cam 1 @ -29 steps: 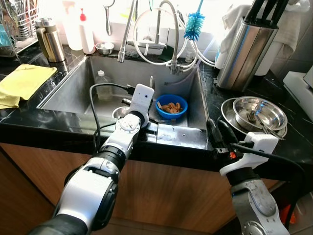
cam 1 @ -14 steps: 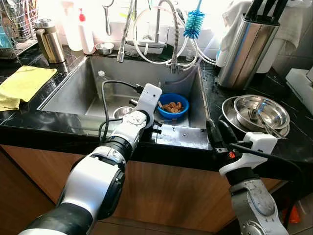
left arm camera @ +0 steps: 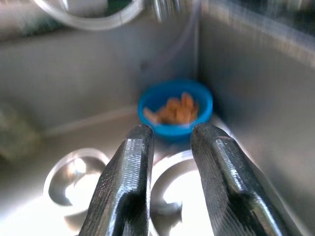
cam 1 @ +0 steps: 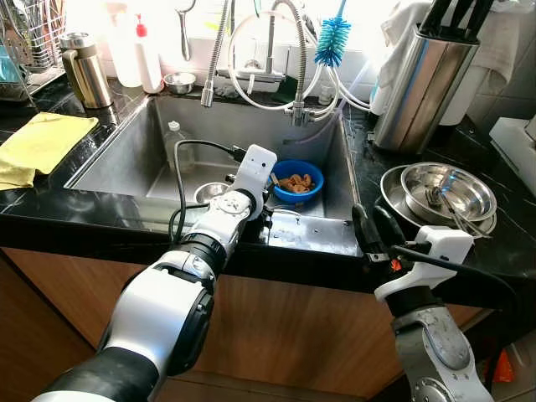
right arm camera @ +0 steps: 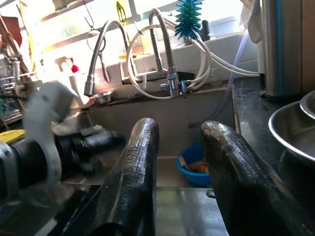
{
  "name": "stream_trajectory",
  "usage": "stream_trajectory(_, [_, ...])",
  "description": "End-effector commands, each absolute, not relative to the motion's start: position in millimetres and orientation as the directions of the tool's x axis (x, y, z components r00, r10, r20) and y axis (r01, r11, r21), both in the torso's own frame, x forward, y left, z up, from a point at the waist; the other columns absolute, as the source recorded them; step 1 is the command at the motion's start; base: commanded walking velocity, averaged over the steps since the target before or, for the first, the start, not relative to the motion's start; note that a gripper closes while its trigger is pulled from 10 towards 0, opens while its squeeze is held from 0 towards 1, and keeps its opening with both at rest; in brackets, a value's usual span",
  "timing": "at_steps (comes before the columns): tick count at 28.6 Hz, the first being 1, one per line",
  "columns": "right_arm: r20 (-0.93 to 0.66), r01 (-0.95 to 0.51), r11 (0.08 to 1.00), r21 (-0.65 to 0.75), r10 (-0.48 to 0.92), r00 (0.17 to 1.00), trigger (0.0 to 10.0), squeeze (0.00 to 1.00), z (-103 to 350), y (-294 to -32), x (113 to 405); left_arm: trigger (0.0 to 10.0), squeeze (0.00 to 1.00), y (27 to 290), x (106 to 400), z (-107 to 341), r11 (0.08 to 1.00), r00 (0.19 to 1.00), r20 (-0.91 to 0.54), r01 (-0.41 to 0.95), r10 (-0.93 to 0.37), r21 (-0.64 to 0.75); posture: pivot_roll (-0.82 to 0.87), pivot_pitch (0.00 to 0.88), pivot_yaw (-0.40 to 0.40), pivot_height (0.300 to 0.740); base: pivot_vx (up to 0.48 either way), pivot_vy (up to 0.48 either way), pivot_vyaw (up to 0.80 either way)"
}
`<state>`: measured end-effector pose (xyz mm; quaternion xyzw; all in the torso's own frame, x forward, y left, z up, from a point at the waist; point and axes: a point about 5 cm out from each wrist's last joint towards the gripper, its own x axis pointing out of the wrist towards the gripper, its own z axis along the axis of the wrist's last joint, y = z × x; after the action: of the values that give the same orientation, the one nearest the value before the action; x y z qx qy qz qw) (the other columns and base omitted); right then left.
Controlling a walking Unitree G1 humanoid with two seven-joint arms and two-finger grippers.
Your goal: Kitchen organization
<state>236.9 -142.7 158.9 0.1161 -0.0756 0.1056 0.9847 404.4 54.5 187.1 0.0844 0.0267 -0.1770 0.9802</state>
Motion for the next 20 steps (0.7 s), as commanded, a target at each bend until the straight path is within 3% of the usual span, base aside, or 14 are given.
stream_trajectory(1, [0.186, -0.201, 0.962, 0.185, 0.166, 0.968, 10.0, 0.00, 162.7, -146.0, 237.5, 10.0, 0.00, 58.0, 406.1, 206.1, 0.939, 0.940, 0.066, 0.327, -0.335, 0.109, 0.06, 0.034, -0.051, 0.740, 0.000, 0.000, 0.00])
stream_trajectory(5, [0.193, -0.170, 0.973, 0.153, 0.139, 0.971, 10.0, 0.00, 164.9, -148.6, 238.5, 10.0, 0.00, 70.3, 404.7, 213.6, 0.952, 0.934, 0.181, 0.296, -0.307, 0.082, 0.06, 0.037, -0.052, 0.740, 0.000, 0.000, 0.00])
stream_trajectory(9, [0.195, -0.164, 0.975, 0.150, 0.134, 0.972, 10.0, 0.00, 165.3, -149.0, 238.7, 10.0, 0.00, 72.3, 404.3, 214.0, 0.953, 0.932, 0.197, 0.293, -0.303, 0.080, 0.06, 0.037, -0.052, 0.740, 0.000, 0.000, 0.00])
stream_trajectory(12, [0.258, 0.030, 0.998, 0.062, -0.045, 0.965, 10.0, 0.00, 176.2, -169.2, 237.9, 10.0, 0.00, 112.5, 391.5, 203.6, 0.975, 0.919, 0.326, 0.213, -0.222, 0.065, 0.07, 0.038, -0.052, 0.740, 0.000, 0.000, 0.00])
stream_trajectory(20, [0.299, 0.223, 0.975, 0.000, -0.213, 0.930, 10.0, 0.00, 181.3, -192.4, 227.6, 10.0, 0.00, 132.0, 374.9, 181.8, 0.977, 0.925, 0.318, 0.190, -0.210, 0.091, 0.08, 0.028, -0.062, 0.740, 0.000, 0.000, 0.00])
